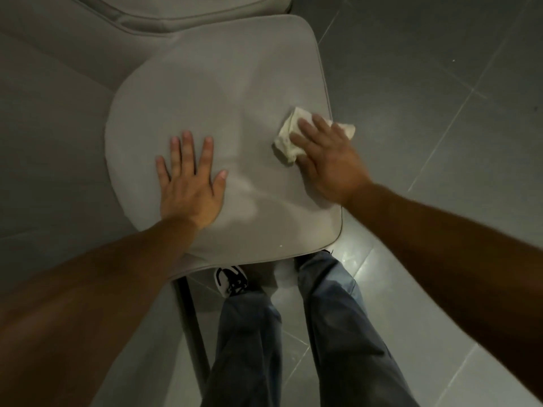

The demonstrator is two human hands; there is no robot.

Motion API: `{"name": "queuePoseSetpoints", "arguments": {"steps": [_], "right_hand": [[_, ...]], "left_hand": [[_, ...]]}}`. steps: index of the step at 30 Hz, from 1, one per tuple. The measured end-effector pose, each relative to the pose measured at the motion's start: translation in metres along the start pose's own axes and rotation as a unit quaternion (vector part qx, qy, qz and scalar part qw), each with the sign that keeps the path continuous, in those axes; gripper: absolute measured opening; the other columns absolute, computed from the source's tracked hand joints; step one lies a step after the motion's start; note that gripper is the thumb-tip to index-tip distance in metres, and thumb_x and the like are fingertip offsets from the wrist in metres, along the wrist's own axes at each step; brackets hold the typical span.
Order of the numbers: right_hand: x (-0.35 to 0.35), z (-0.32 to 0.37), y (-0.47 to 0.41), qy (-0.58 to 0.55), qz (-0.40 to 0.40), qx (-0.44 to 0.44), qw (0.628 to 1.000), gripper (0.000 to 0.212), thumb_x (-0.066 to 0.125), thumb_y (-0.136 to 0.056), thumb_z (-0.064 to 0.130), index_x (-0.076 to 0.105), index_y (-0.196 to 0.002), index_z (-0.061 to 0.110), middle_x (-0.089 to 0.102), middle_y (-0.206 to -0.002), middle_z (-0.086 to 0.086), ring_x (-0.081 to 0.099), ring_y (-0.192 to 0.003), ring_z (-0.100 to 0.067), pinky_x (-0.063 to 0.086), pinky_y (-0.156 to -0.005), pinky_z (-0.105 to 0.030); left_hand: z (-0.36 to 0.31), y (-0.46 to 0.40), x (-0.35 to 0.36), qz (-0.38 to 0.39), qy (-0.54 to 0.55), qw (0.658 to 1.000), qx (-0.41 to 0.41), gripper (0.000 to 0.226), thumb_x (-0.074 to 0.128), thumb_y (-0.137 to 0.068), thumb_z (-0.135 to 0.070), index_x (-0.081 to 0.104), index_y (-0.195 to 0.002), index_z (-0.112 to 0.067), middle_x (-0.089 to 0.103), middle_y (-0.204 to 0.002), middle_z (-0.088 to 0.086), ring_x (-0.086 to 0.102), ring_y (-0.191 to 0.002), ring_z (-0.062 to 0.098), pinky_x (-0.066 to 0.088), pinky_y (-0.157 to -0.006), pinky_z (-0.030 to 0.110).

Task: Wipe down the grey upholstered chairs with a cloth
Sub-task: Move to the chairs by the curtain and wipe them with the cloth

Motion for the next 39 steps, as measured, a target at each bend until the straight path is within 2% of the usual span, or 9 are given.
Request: {"name": "queuePoseSetpoints", "arguments": {"steps": [5,8,12,17,24,28,31,35,39], "right_hand": [[0.058,0.06,0.132,-0.004,0.081,-0.073,0.994,0.047,0.04,-0.099,0.034,0.043,-0.145,0.023,0.033,-0.156,-0.005,0.024,-0.146,-0.029,0.013,-0.12,-0.045],[0.057,0.078,0.179,-0.053,0.091,-0.08,0.991,0.044,0.046,-0.098,0.034,0.048,-0.141,0.026,0.045,-0.149,0.001,0.033,-0.142,-0.019,0.034,-0.114,-0.044],[0.008,0.074,0.146,-0.188,-0.068,-0.018,0.98,0.04,0.044,-0.098,0.03,0.052,-0.134,0.017,0.06,-0.132,-0.007,0.05,-0.124,-0.018,0.03,-0.111,-0.02],[-0.036,0.039,0.047,-0.142,-0.183,0.056,0.971,0.042,0.041,-0.101,0.029,0.055,-0.134,0.008,0.057,-0.136,-0.014,0.052,-0.128,-0.026,0.039,-0.109,-0.035],[0.033,0.055,0.019,0.055,0.02,-0.084,0.995,0.046,0.036,-0.102,0.042,0.046,-0.143,0.025,0.037,-0.155,-0.003,0.026,-0.146,-0.025,0.012,-0.119,-0.05],[0.071,0.083,0.097,0.078,0.09,-0.17,0.978,0.049,0.042,-0.098,0.039,0.038,-0.147,0.03,0.025,-0.16,0.002,0.016,-0.149,-0.026,0.015,-0.118,-0.05],[0.064,0.092,0.143,-0.02,0.099,-0.187,0.977,0.044,0.052,-0.094,0.034,0.052,-0.138,0.027,0.044,-0.15,0.002,0.034,-0.142,-0.024,0.032,-0.113,-0.047],[0.008,0.057,0.125,-0.183,-0.036,-0.01,0.982,0.04,0.042,-0.098,0.033,0.054,-0.133,0.019,0.06,-0.132,-0.008,0.058,-0.12,-0.026,0.044,-0.101,-0.034],[-0.044,-0.01,0.071,-0.155,-0.19,0.155,0.957,0.039,0.044,-0.101,0.027,0.056,-0.133,0.008,0.06,-0.132,-0.015,0.057,-0.119,-0.03,0.038,-0.099,-0.025]], "left_hand": [[0.0,0.0,0.002,0.036,-0.014,0.999,0.004,0.07,-0.006,-0.094,-0.075,-0.032,-0.15,-0.041,-0.029,-0.166,0.002,-0.042,-0.144,0.017,-0.02,-0.12,0.049],[-0.003,0.0,-0.001,0.052,-0.011,0.999,0.001,0.076,-0.006,-0.091,-0.079,-0.032,-0.149,-0.038,-0.036,-0.162,0.002,-0.043,-0.143,0.019,-0.022,-0.119,0.05],[-0.004,0.0,-0.001,0.059,-0.019,0.998,0.005,0.082,-0.006,-0.089,-0.08,-0.03,-0.153,-0.035,-0.037,-0.161,0.004,-0.048,-0.138,0.019,-0.024,-0.118,0.05],[-0.006,0.002,-0.006,0.011,-0.035,0.999,0.015,0.082,0.001,-0.094,-0.075,-0.014,-0.16,-0.03,-0.022,-0.168,0.006,-0.039,-0.146,0.019,-0.016,-0.122,0.052],[-0.001,0.001,-0.007,0.025,-0.035,0.999,0.021,0.077,0.008,-0.096,-0.072,-0.011,-0.161,-0.034,-0.021,-0.169,0.004,-0.023,-0.153,0.023,-0.015,-0.122,0.053],[-0.002,0.001,-0.006,0.048,-0.028,0.998,0.016,0.077,0.003,-0.096,-0.072,-0.016,-0.159,-0.034,-0.026,-0.167,0.004,-0.028,-0.152,0.024,-0.017,-0.122,0.053],[-0.003,0.002,-0.008,0.051,-0.026,0.998,0.017,0.077,0.002,-0.095,-0.073,-0.017,-0.159,-0.033,-0.026,-0.167,0.005,-0.027,-0.152,0.025,-0.016,-0.122,0.053],[-0.003,0.003,-0.005,0.049,-0.022,0.998,0.016,0.076,0.002,-0.095,-0.073,-0.023,-0.156,-0.035,-0.03,-0.165,0.004,-0.03,-0.151,0.025,-0.017,-0.122,0.053],[-0.005,0.003,-0.001,0.043,-0.021,0.999,0.016,0.073,0.005,-0.097,-0.071,-0.03,-0.152,-0.036,-0.029,-0.166,0.005,-0.03,-0.151,0.026,-0.018,-0.121,0.053]]}}
Point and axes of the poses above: each hand's wrist, its own y-axis away from the middle knuckle, its own x-axis out of the palm, z = x × y, the point moved 8 cm from there along -y, towards the middle knuckle
